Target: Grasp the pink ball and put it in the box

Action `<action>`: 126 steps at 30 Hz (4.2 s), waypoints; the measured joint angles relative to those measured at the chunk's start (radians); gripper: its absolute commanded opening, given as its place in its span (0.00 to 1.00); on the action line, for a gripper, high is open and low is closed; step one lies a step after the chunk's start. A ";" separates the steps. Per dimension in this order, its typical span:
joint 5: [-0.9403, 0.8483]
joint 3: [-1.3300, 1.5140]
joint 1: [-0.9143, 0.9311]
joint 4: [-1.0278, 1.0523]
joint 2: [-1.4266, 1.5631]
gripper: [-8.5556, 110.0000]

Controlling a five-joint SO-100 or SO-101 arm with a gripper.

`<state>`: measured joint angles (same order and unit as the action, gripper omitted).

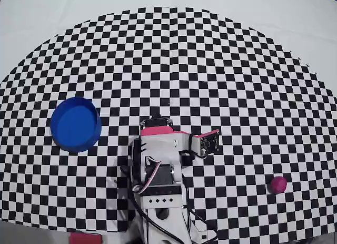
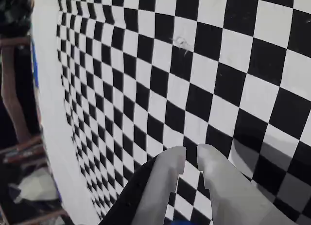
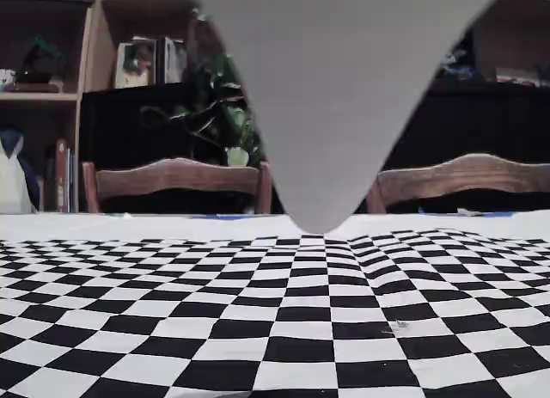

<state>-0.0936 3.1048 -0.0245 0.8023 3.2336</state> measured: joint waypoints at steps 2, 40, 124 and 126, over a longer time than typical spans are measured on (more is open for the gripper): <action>0.000 0.000 0.000 0.000 0.000 0.07; 0.000 0.000 0.000 0.000 0.000 0.07; -1.499 0.000 0.067 -0.640 -0.055 0.28; -1.499 0.000 0.067 -0.640 -0.055 0.28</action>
<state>-1.5923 3.1048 0.0430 0.1626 3.1784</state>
